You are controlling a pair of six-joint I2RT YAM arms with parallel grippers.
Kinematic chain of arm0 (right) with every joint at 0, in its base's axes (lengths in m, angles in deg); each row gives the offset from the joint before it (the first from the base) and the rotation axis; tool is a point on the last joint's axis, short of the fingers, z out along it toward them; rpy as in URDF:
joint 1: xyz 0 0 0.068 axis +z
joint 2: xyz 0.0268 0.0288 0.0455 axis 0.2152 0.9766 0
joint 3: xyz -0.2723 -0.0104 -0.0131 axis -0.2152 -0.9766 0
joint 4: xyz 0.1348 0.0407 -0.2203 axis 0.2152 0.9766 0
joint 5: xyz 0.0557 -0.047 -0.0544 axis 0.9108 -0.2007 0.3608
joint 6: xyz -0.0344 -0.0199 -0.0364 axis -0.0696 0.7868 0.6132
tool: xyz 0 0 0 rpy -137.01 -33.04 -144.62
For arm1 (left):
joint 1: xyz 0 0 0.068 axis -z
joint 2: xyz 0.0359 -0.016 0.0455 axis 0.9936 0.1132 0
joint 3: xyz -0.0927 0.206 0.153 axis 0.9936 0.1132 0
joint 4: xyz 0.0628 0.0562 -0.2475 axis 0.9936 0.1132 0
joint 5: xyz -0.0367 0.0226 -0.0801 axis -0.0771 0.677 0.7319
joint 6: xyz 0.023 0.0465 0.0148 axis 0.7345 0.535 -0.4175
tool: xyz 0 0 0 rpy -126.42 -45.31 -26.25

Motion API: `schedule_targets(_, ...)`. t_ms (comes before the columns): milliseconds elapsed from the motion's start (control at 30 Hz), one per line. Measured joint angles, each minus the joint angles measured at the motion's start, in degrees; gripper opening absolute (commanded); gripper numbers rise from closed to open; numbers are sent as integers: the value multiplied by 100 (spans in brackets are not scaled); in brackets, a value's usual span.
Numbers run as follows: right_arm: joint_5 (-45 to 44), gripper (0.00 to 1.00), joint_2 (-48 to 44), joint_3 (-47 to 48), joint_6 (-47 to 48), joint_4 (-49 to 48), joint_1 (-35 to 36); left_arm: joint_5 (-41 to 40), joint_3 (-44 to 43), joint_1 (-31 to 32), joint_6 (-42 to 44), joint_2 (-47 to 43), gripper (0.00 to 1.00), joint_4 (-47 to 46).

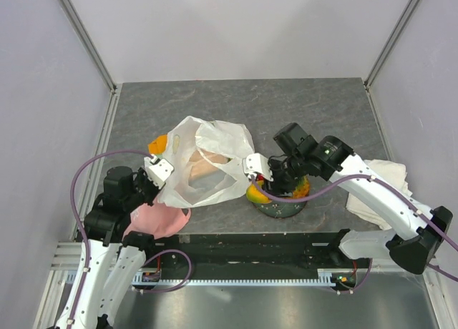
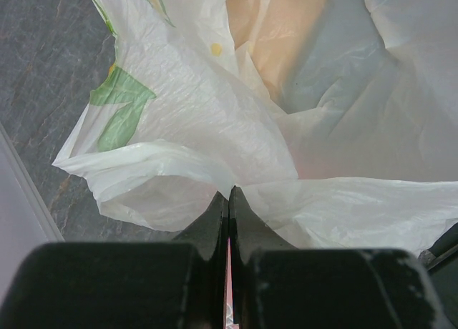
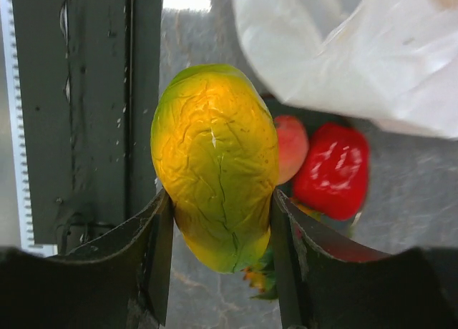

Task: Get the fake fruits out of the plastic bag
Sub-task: Place the fake fruit on the plate.

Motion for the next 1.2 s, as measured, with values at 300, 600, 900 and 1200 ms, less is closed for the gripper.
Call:
schedule_targets(300,-761,15,-247,-1711,-444,-417,76,-15,-2,0,-4,-85,2,44)
schedule_targets(600,-1921,17,-490,-2461,-1298,-1453,866,-15,-2,0,-4,-164,2,94)
schedule_targets(900,-2557,19,-372,-2903,-1366,-1880,938,-13,-2,0,-4,-245,2,116)
schedule_targets(1200,-2732,64,-542,-3200,-1176,-1982,938,4,-2,-42,-46,-275,2,155)
